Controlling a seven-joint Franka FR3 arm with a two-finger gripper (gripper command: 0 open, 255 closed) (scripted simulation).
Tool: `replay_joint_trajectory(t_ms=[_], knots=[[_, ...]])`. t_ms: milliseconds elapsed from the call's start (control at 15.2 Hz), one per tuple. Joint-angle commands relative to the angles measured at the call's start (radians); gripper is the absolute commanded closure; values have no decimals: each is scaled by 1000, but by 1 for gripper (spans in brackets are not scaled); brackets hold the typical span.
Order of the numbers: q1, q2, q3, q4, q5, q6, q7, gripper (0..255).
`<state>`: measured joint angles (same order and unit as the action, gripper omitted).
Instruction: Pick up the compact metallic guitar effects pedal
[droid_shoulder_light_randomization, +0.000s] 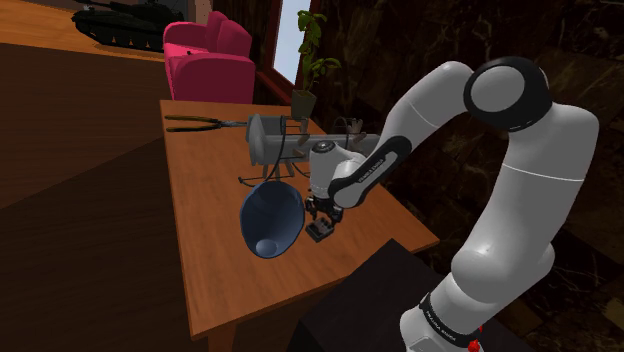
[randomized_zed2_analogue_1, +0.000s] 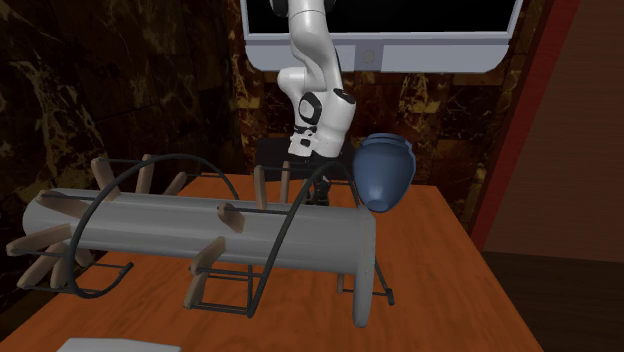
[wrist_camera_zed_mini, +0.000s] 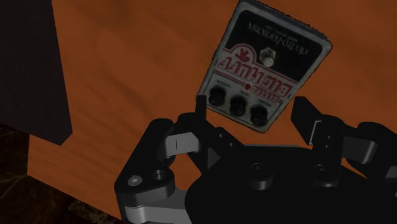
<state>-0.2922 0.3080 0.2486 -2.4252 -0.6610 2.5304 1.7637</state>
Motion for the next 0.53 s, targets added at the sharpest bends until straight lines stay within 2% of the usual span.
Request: replay_joint_trajectory(t_ms=[0,462], knots=[[-5,-25,11,-7,23,-14,-19,255],[-24,-125,46,-23,117,-78,-103,255]])
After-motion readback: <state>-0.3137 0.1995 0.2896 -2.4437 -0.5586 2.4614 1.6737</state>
